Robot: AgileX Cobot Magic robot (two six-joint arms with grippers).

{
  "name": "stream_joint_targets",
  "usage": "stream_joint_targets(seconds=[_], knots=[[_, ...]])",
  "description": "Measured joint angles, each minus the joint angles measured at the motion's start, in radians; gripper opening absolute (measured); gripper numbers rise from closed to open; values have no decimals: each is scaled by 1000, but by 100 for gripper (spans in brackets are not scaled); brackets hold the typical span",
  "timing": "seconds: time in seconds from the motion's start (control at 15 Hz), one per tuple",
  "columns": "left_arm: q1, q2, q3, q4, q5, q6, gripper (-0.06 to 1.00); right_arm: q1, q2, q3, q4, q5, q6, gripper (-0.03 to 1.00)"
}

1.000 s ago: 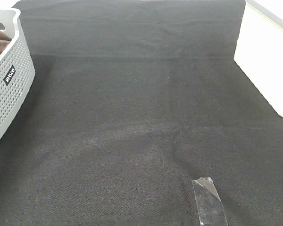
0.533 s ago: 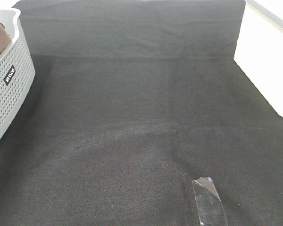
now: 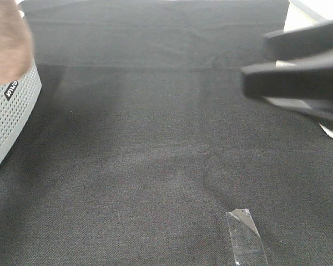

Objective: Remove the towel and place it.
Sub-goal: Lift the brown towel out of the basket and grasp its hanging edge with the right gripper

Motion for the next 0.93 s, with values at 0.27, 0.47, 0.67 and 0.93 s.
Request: stream_joint_targets(seconds=[0.27, 0.47, 0.67, 0.93], knots=[[-181, 40, 0, 44, -89, 25, 0, 0, 228, -132, 57, 10, -117, 78], [-270, 76, 0, 64, -144, 25, 0, 0, 374, -233, 143, 73, -199, 78], [-326, 106, 0, 73, -161, 45, 0, 106, 511, -335, 168, 44, -240, 78], [-382, 113, 0, 74, -177, 53, 0, 255, 674, -508, 171, -44, -214, 78]])
